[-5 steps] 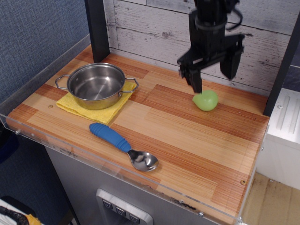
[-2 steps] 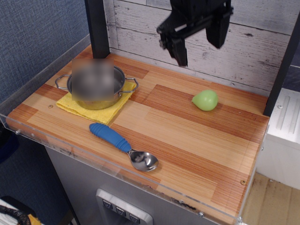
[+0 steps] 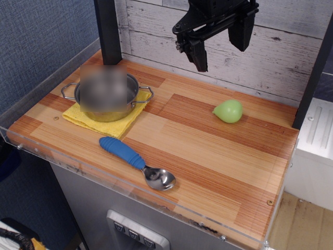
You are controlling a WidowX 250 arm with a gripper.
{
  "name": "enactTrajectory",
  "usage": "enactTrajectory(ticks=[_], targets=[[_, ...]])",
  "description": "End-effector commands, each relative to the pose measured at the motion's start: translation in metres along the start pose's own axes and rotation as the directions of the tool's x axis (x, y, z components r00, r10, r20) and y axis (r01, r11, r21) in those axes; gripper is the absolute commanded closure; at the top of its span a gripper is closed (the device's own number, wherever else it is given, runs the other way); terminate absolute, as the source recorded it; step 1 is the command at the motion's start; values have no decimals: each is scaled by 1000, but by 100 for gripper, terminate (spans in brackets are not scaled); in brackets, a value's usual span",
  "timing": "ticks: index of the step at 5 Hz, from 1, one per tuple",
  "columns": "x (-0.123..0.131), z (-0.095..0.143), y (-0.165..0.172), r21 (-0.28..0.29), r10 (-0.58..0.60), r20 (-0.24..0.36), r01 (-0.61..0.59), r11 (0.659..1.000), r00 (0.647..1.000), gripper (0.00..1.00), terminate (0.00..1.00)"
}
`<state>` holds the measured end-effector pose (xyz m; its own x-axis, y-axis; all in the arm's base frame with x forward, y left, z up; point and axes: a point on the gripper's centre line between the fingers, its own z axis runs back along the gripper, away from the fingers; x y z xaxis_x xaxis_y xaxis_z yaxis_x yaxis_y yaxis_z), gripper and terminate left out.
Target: Remove the pear from the pot and place it on the right back corner of the counter.
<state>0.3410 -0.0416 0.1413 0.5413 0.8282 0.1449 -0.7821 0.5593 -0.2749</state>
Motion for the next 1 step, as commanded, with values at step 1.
enactTrajectory(ticks=[1], targets=[[-3,15,5,-36,5,21,-4,999,1000,0,100]])
